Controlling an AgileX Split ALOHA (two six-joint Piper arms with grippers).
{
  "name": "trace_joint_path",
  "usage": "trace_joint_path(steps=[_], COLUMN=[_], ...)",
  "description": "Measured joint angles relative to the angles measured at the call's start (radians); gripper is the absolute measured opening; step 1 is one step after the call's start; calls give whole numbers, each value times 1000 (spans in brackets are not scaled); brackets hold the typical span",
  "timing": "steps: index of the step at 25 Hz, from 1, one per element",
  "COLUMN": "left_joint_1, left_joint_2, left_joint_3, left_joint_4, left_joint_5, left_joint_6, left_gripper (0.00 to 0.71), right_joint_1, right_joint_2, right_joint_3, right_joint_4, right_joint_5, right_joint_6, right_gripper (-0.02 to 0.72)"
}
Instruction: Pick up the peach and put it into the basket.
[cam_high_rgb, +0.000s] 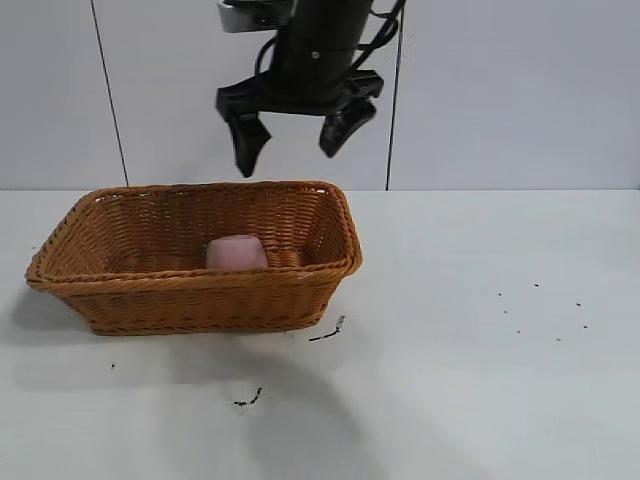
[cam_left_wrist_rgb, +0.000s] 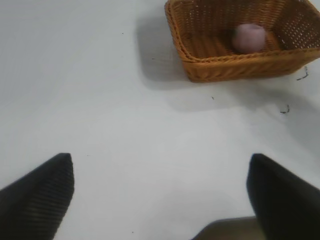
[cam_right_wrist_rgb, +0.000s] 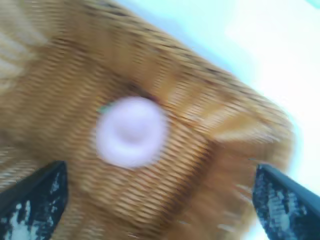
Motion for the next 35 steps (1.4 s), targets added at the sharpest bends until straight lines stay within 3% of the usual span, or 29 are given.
trace_joint_path(steps=[10, 14, 22, 28, 35], left_joint_1=[0, 0, 0, 0, 0], left_joint_2=[0, 0, 0, 0, 0], left_joint_3=[0, 0, 0, 0, 0], left_joint_4=[0, 0, 0, 0, 0], left_joint_5=[0, 0, 0, 0, 0], left_joint_6=[0, 0, 0, 0, 0], left_gripper=[692, 692, 692, 692, 692], right_joint_1=[-226, -241, -241, -241, -241], right_joint_2=[-3, -32, -165, -405, -800], right_joint_3=[0, 0, 18, 228, 655], right_joint_4=[-7, -10, -11, 0, 0], right_joint_5=[104, 150, 154, 154, 154], right_joint_6=[0, -13, -16, -11, -3], right_gripper=[689, 689, 689, 689, 689])
